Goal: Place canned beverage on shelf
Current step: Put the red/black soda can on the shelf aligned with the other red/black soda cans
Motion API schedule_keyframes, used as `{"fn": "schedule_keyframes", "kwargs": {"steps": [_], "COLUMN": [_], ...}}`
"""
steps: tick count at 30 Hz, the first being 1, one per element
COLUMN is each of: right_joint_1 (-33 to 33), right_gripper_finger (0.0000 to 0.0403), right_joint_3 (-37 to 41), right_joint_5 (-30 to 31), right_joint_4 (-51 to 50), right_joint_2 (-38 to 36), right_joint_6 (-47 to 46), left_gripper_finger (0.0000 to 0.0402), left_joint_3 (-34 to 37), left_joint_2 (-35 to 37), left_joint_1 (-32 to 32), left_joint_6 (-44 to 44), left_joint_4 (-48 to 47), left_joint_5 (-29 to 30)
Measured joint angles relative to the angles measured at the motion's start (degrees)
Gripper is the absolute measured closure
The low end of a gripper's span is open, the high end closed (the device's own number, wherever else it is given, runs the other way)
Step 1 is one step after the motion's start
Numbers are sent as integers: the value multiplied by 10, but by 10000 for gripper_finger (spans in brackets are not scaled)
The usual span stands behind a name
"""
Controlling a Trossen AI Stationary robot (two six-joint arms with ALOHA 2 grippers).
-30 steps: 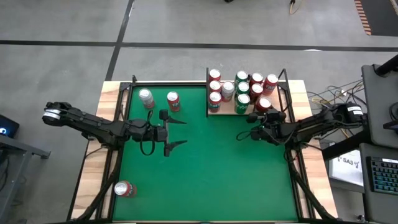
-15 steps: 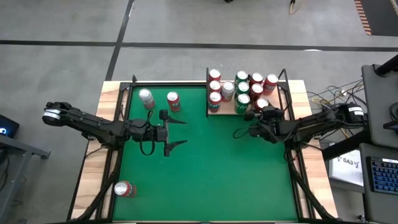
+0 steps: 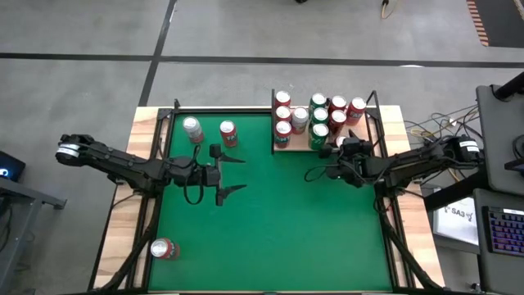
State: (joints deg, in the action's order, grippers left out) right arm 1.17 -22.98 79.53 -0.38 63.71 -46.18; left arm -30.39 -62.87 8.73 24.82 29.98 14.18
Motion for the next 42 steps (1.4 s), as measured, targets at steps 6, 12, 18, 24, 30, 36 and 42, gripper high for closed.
{"fn": "schedule_keyframes", "kwargs": {"steps": [6, 12, 18, 24, 30, 36, 42], "right_joint_1": [0, 0, -1, -17, -50, -91, -156], "right_gripper_finger": [65, 74, 130, 131, 131, 131, 131], "right_joint_3": [1, 1, 1, -3, -9, -9, -9], "right_joint_5": [4, 6, 4, -17, -14, -23, -32], "right_joint_4": [-76, -98, -99, -108, -106, -104, -102], "right_joint_2": [1, 0, 0, -31, -94, -147, -168], "right_joint_6": [-89, -118, -120, -93, -50, -16, -4], "left_gripper_finger": [68, 68, 68, 68, 68, 68, 68], "left_joint_3": [0, 0, 0, 0, 0, 0, 0], "left_joint_2": [1, 1, 1, 0, -19, -55, -99], "left_joint_1": [0, 0, 1, 3, 23, 50, 64], "left_joint_6": [0, 0, -5, -56, -108, -135, -154], "left_joint_4": [0, 4, 13, 19, 32, 73, 139], "left_joint_5": [0, 0, 0, -1, -2, -1, 2]}}
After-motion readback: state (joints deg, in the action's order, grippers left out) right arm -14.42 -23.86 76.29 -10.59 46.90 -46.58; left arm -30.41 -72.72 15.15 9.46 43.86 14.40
